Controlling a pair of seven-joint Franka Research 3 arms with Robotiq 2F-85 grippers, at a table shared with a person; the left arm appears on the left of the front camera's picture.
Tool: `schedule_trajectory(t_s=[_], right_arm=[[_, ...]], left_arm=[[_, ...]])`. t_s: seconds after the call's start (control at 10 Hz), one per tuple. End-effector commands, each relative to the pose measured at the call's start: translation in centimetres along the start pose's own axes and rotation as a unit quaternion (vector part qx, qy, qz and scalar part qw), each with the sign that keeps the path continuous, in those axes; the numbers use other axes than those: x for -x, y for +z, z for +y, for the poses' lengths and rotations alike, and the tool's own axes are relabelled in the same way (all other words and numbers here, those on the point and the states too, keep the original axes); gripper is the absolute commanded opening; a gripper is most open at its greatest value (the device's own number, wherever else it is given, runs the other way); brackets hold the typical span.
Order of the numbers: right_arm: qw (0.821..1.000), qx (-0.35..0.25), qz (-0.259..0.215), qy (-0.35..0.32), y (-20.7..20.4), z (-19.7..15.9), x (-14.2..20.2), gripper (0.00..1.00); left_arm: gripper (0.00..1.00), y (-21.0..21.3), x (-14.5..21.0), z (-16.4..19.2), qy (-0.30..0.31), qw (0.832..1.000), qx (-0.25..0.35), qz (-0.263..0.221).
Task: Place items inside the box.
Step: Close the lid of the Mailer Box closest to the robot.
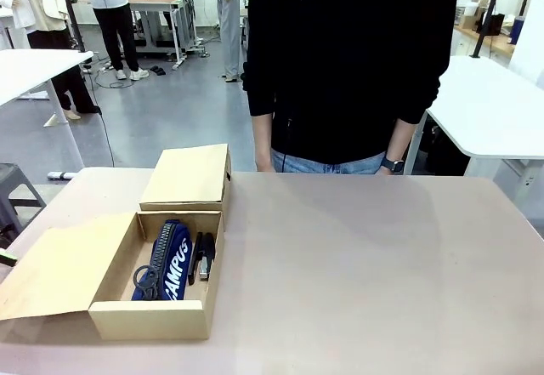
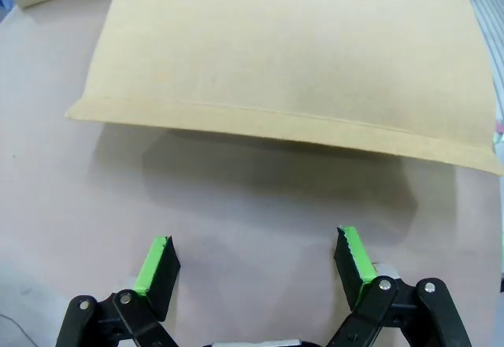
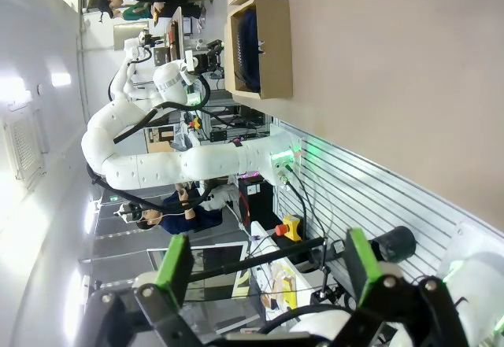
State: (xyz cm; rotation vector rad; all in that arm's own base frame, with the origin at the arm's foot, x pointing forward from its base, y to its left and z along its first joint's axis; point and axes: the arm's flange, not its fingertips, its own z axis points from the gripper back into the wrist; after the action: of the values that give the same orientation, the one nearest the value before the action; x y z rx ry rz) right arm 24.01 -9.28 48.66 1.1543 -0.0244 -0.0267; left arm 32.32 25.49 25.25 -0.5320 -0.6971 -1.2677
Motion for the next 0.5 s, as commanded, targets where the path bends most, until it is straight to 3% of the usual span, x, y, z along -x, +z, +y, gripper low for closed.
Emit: schedule_trajectory(t_s=[0.0,0.4], right_arm=[[1.000,-0.004,0.002,0.008,0.2,0.1,0.1,1.00],[1.000,-0.004,0.002,0.008,0.2,0.1,0.1,1.00]], left_arm=[[1.00,-2.2,1.0,-0.3,-0.016,1.000,0.019,0.005],[1.00,-5.0,0.3,-0.2,-0.030,0.998,0.054,-0.022]])
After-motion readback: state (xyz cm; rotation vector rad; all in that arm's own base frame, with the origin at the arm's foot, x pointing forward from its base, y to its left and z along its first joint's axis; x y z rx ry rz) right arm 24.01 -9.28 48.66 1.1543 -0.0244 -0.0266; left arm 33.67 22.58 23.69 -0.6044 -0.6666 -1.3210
